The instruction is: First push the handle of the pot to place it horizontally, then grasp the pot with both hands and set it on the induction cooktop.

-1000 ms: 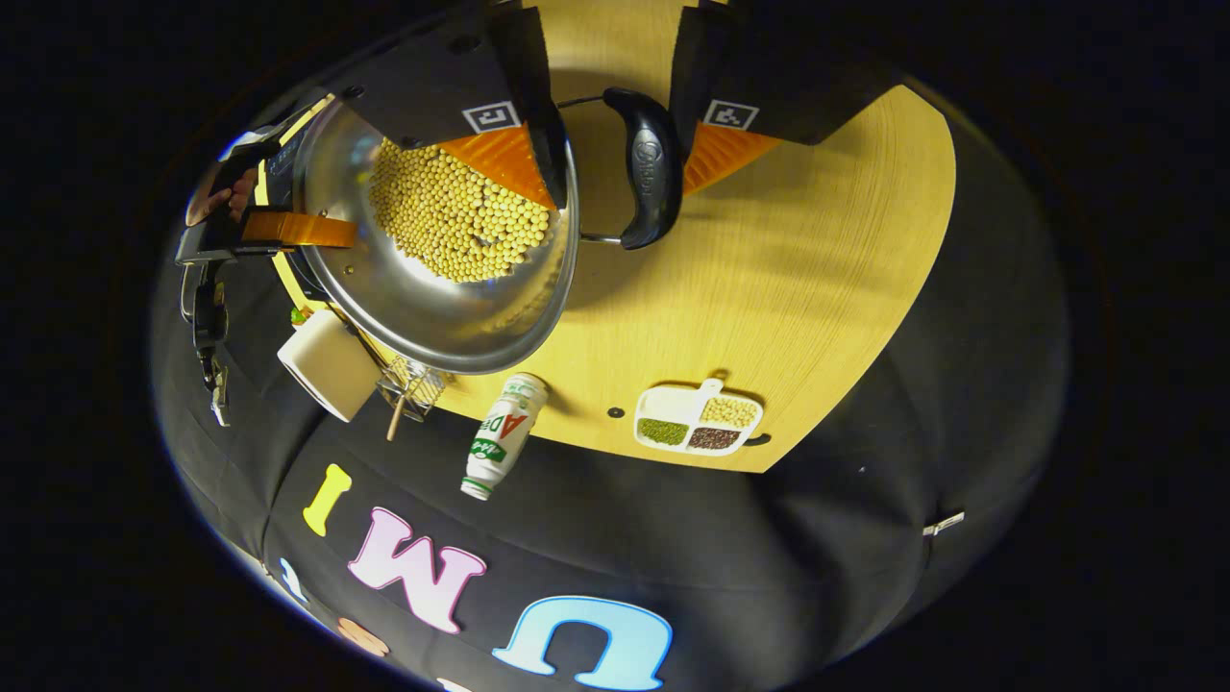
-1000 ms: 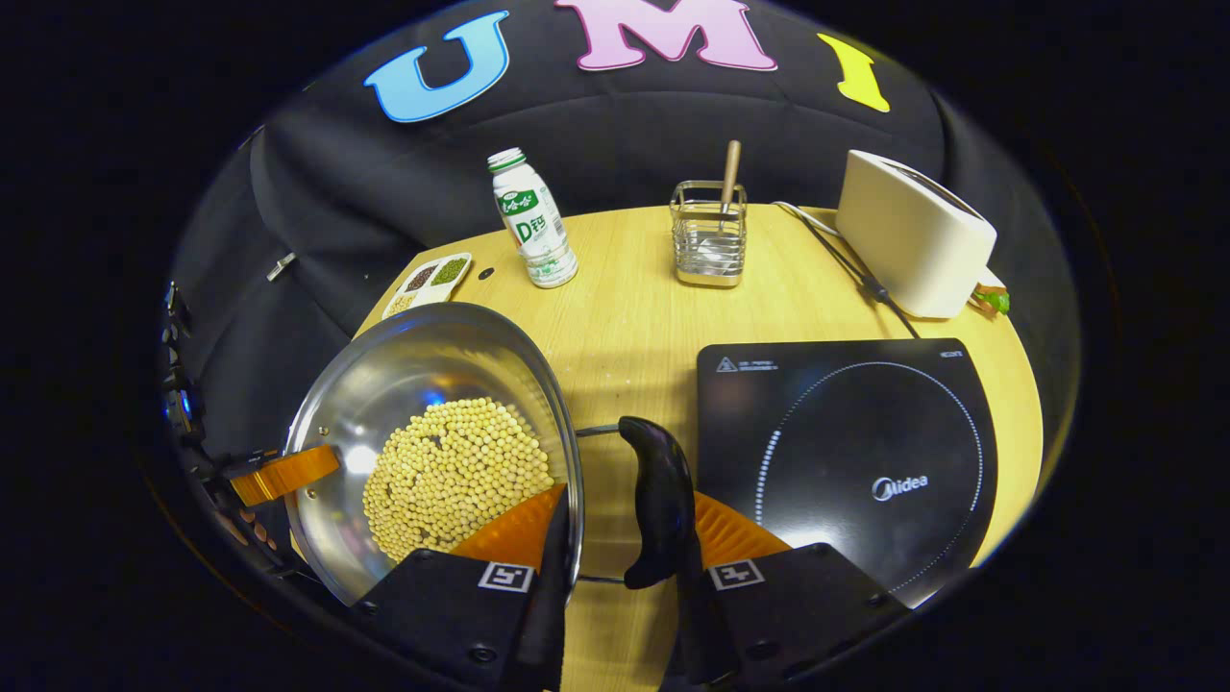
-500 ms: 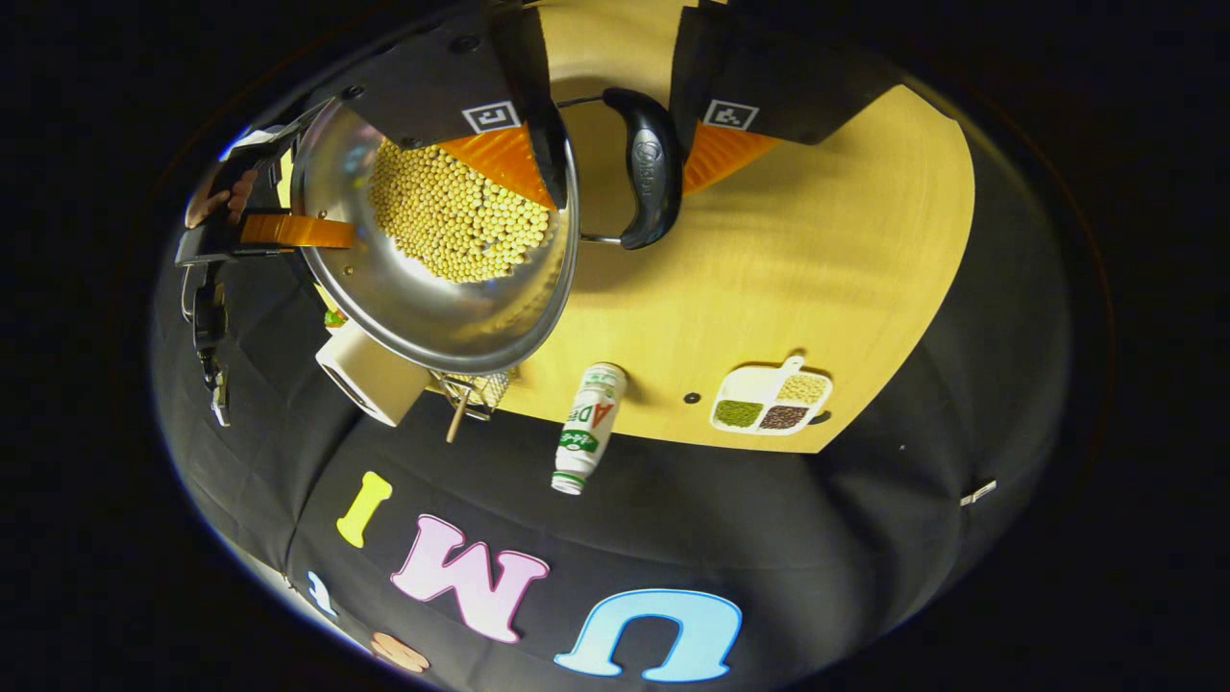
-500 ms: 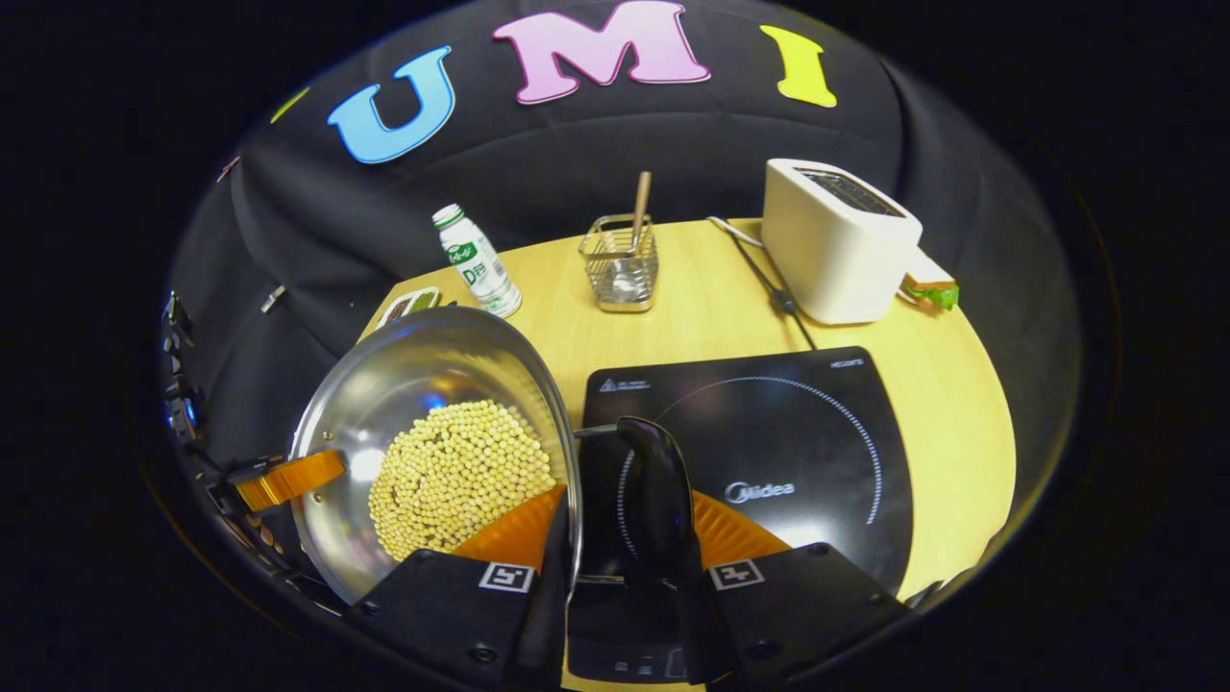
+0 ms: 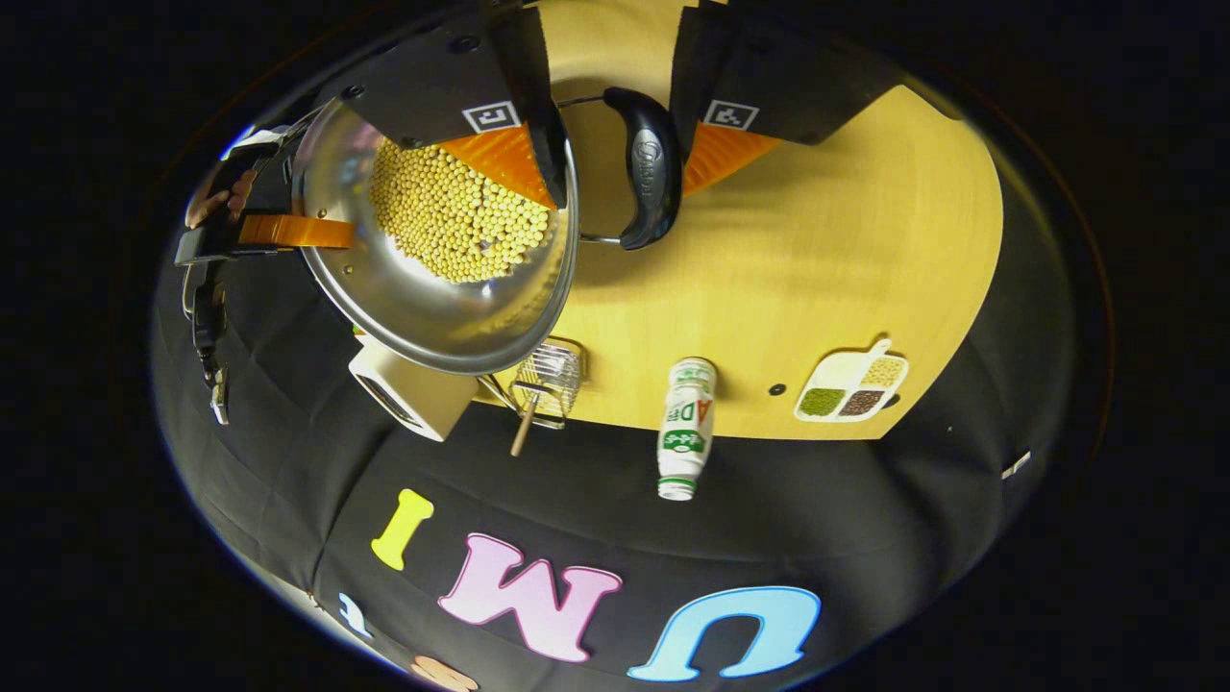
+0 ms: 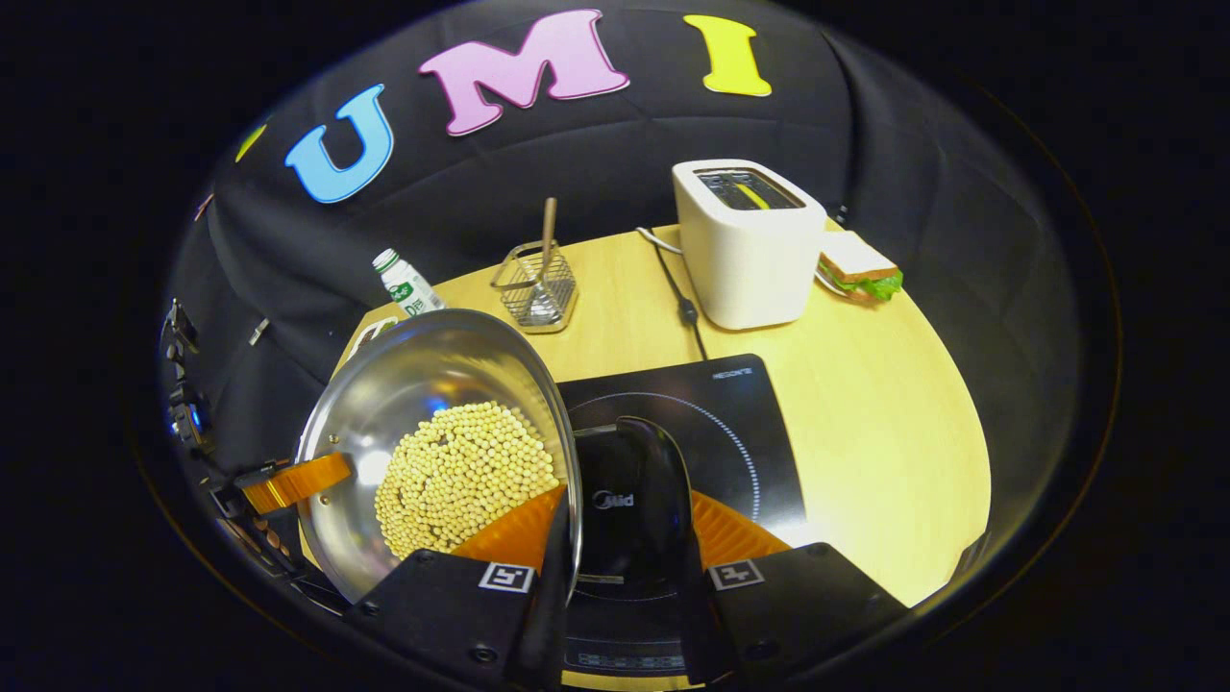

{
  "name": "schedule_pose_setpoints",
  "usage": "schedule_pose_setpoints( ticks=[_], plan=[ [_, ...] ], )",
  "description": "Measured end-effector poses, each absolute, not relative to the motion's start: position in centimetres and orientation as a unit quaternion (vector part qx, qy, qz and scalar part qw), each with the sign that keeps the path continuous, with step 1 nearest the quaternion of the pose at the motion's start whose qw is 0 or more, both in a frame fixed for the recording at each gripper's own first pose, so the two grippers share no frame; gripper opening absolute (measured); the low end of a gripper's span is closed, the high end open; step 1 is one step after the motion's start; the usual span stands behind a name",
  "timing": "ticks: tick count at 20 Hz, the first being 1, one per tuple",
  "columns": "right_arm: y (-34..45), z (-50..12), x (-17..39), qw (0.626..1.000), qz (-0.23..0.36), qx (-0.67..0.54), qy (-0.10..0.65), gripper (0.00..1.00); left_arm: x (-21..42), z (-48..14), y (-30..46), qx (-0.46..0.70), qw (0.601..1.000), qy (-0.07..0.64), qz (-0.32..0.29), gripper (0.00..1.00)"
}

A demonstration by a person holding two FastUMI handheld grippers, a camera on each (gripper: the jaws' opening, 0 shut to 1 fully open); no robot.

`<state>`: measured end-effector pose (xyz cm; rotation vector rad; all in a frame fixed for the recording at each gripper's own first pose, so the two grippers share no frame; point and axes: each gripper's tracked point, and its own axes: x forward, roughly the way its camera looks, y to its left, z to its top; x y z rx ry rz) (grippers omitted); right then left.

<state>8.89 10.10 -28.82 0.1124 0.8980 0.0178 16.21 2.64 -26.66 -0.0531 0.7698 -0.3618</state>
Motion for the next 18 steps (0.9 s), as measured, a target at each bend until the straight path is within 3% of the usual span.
schedule_pose_setpoints(
  ticks=[1,2,9,10,11,15,18],
  plan=[
    [9.1,-28.8,8.9,0.899,0.005,0.056,0.434,0.46,16.2,-26.7,1.7,-0.025,0.909,0.375,-0.178,0.53],
    [8.2,-28.8,9.1,0.899,0.002,0.058,0.435,0.51,16.3,-27.0,0.6,-0.024,0.908,0.376,-0.180,0.54],
    [3.3,-29.3,9.4,0.893,-0.010,0.064,0.446,0.51,16.8,-28.6,-4.5,-0.022,0.903,0.388,-0.185,0.53],
    [2.8,-29.5,9.5,0.891,-0.011,0.064,0.448,0.46,16.7,-28.9,-5.1,-0.022,0.902,0.391,-0.185,0.56],
    [2.2,-29.5,9.6,0.890,-0.012,0.064,0.451,0.51,16.7,-29.2,-5.6,-0.023,0.900,0.393,-0.184,0.56],
    [0.4,-30.3,9.3,0.885,-0.013,0.063,0.461,0.46,16.6,-30.4,-7.2,-0.025,0.897,0.402,-0.181,0.54],
    [-0.3,-30.9,9.5,0.881,-0.010,0.063,0.469,0.51,16.4,-31.4,-7.8,-0.027,0.894,0.410,-0.177,0.54]
  ],
)
